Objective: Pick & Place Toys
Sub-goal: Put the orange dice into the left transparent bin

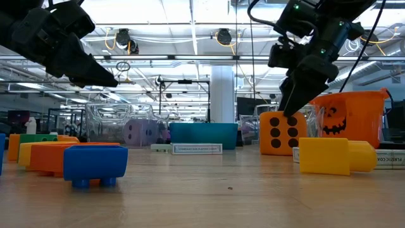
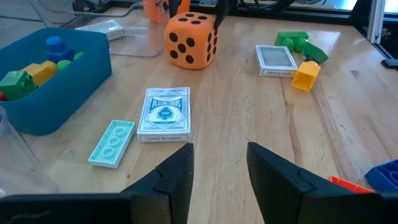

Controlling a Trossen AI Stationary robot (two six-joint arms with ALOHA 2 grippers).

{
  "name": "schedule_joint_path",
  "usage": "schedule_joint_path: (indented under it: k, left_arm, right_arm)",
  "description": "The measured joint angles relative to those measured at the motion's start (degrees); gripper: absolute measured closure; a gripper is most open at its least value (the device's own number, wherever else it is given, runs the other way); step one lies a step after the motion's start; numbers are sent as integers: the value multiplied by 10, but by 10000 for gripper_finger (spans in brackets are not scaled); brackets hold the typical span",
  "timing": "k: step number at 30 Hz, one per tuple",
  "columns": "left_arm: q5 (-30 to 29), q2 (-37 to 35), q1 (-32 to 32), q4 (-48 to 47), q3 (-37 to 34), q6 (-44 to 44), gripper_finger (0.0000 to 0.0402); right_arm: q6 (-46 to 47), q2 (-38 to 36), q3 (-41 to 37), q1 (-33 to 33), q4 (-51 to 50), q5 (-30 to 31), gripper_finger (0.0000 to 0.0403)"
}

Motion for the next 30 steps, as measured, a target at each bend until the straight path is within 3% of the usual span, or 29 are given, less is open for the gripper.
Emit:
schedule_joint_path:
  k: [25,30]
  left_arm:
    - [0,0,0,0,0,-1,249]
    - [0,0,0,0,0,-1,249]
  right_arm:
    - [24,4,0,0,1,3,3]
    - [23,4,0,0,-1,3,27]
